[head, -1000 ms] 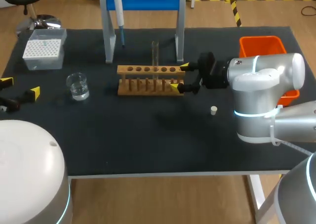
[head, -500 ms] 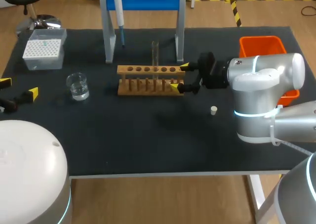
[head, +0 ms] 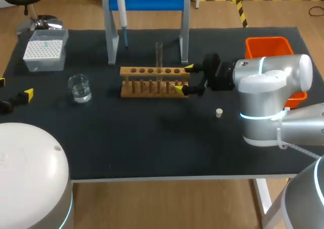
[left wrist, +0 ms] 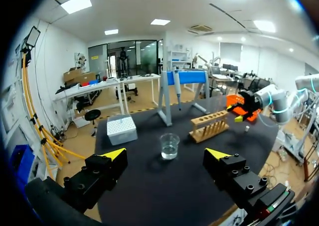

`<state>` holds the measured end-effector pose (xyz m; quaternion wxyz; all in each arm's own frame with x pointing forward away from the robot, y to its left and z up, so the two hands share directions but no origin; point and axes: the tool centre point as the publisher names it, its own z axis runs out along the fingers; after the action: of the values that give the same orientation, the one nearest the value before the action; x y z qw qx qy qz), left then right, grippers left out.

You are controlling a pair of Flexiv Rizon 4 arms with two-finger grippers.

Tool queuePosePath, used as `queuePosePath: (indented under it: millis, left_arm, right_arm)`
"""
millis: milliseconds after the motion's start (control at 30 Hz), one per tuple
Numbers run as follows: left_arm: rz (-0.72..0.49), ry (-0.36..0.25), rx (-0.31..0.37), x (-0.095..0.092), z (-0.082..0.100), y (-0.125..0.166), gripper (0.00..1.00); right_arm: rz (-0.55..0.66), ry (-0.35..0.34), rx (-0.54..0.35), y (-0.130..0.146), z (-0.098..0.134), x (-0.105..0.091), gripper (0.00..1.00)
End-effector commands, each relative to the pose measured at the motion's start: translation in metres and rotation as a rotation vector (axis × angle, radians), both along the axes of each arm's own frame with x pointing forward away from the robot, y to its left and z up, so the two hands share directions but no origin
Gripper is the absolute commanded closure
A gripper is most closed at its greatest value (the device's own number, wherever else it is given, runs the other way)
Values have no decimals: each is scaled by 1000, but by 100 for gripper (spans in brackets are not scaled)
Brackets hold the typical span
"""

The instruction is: Invert the test tube, pick up the pipette, mount the tip to pipette, aspirate from beaker and dispense into the tube, eject the tip, return the pipette, and cap with the stopper.

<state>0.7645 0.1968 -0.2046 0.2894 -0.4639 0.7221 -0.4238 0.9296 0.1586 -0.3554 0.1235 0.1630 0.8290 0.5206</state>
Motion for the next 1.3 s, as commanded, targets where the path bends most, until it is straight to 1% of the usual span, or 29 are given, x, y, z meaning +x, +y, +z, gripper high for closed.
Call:
queuePosePath:
  millis: [33,133,167,233,400,733,1000,1300]
  left_arm:
    - [25,7,30,44,-13,-5,0]
    - [42,2,56,60,-16,-1,0]
    - [44,1,56,65,-16,1,0]
    - [68,24,56,77,-20,4,0]
    - [74,20,67,102,-27,8,0]
    - [122,28,80,151,-47,24,0]
    - [135,35,84,186,-64,31,0]
    - [131,32,86,218,-84,32,0]
  right_arm:
    - [2,1,-1,-1,0,0,0]
    - [2,1,-1,-1,0,0,0]
    - [2,1,-1,-1,0,0,0]
    - [2,1,-1,-1,0,0,0]
    - [2,1,-1,-1,0,0,0]
    - [2,1,-1,-1,0,0,0]
    - [2,1,-1,-1,0,0,0]
    - [2,1,-1,-1,0,0,0]
